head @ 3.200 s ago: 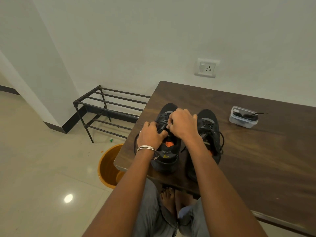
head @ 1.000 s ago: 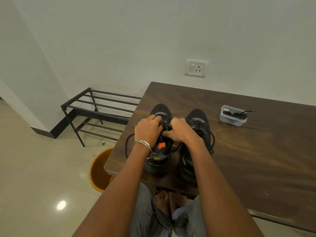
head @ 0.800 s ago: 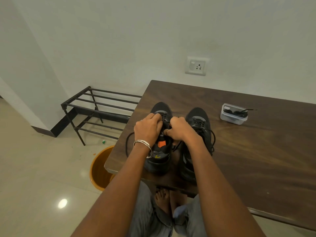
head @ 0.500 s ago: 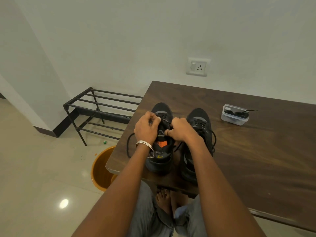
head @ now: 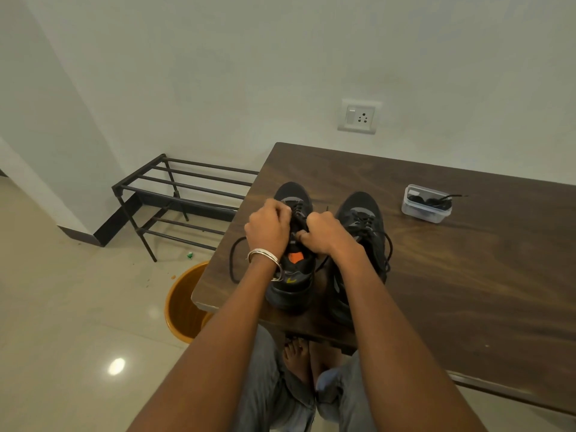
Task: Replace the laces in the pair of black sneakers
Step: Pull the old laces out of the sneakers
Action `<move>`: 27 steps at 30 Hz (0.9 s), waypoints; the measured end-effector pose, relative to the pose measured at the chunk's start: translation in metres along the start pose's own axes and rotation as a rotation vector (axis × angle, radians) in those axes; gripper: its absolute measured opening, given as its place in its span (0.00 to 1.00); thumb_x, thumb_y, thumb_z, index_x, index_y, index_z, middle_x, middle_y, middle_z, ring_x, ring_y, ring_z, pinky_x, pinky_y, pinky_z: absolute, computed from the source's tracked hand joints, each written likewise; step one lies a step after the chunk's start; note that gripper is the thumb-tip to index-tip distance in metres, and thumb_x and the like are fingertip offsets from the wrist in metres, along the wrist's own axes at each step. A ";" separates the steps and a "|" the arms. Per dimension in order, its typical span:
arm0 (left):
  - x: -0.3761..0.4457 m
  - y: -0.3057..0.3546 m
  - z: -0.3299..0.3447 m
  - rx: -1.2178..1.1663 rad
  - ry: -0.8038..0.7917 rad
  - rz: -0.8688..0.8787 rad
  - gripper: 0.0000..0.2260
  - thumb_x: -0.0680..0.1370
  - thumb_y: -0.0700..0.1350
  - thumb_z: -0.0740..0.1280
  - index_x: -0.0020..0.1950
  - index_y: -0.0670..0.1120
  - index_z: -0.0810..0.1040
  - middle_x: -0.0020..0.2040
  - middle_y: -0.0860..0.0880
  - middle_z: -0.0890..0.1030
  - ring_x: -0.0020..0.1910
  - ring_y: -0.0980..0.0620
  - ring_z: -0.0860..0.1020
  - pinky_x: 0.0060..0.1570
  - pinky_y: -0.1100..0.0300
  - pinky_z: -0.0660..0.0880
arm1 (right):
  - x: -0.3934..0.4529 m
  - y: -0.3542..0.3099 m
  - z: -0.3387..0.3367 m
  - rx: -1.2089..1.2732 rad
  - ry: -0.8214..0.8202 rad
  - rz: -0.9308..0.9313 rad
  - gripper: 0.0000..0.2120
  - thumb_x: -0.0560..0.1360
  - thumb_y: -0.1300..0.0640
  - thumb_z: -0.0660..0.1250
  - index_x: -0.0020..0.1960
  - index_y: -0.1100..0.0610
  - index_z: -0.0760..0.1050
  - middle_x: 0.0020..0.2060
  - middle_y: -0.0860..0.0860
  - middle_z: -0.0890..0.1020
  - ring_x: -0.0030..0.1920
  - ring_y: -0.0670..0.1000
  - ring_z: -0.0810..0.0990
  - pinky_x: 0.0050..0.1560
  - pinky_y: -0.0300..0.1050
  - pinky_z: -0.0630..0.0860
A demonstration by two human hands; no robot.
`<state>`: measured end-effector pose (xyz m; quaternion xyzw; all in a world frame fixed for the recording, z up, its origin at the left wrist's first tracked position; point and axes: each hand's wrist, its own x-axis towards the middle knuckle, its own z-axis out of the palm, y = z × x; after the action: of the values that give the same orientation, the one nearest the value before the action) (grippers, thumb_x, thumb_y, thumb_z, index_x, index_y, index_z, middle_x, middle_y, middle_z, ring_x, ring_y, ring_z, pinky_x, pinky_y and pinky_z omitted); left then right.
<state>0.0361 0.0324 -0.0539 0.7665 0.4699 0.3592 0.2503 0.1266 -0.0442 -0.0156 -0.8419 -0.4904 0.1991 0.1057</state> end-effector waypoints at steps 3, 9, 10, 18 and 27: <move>0.006 -0.006 0.002 -0.532 0.136 -0.410 0.07 0.78 0.43 0.63 0.44 0.43 0.78 0.39 0.48 0.83 0.40 0.48 0.83 0.39 0.58 0.77 | 0.000 0.000 0.000 -0.037 -0.002 -0.019 0.12 0.80 0.53 0.62 0.52 0.62 0.72 0.54 0.62 0.78 0.52 0.62 0.77 0.45 0.48 0.71; 0.006 -0.009 -0.006 -0.163 0.062 0.093 0.11 0.74 0.45 0.69 0.56 0.49 0.80 0.51 0.51 0.79 0.53 0.51 0.75 0.54 0.54 0.71 | 0.003 -0.001 0.002 -0.052 0.001 -0.005 0.12 0.80 0.51 0.63 0.53 0.61 0.72 0.53 0.61 0.78 0.52 0.62 0.78 0.47 0.51 0.74; 0.006 -0.008 -0.007 -0.029 0.006 0.171 0.11 0.74 0.48 0.69 0.56 0.51 0.81 0.53 0.51 0.79 0.56 0.50 0.72 0.54 0.53 0.69 | 0.002 0.000 0.002 -0.053 0.003 0.001 0.13 0.80 0.51 0.63 0.55 0.62 0.73 0.54 0.62 0.78 0.53 0.62 0.78 0.48 0.51 0.74; -0.002 0.002 -0.009 0.386 -0.165 0.297 0.13 0.80 0.49 0.61 0.58 0.45 0.80 0.56 0.46 0.76 0.51 0.43 0.77 0.47 0.52 0.72 | -0.001 0.000 0.000 0.022 -0.061 0.059 0.13 0.82 0.52 0.61 0.57 0.63 0.72 0.52 0.61 0.76 0.44 0.59 0.80 0.35 0.46 0.77; 0.008 -0.008 -0.017 -0.132 0.117 -0.109 0.07 0.80 0.41 0.60 0.45 0.41 0.74 0.43 0.45 0.75 0.41 0.51 0.75 0.38 0.63 0.65 | 0.001 -0.001 -0.002 0.064 -0.088 0.098 0.11 0.82 0.54 0.60 0.52 0.63 0.72 0.51 0.60 0.76 0.32 0.58 0.83 0.31 0.46 0.82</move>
<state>0.0209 0.0441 -0.0463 0.6991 0.5002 0.4194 0.2917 0.1274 -0.0429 -0.0142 -0.8515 -0.4460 0.2565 0.1012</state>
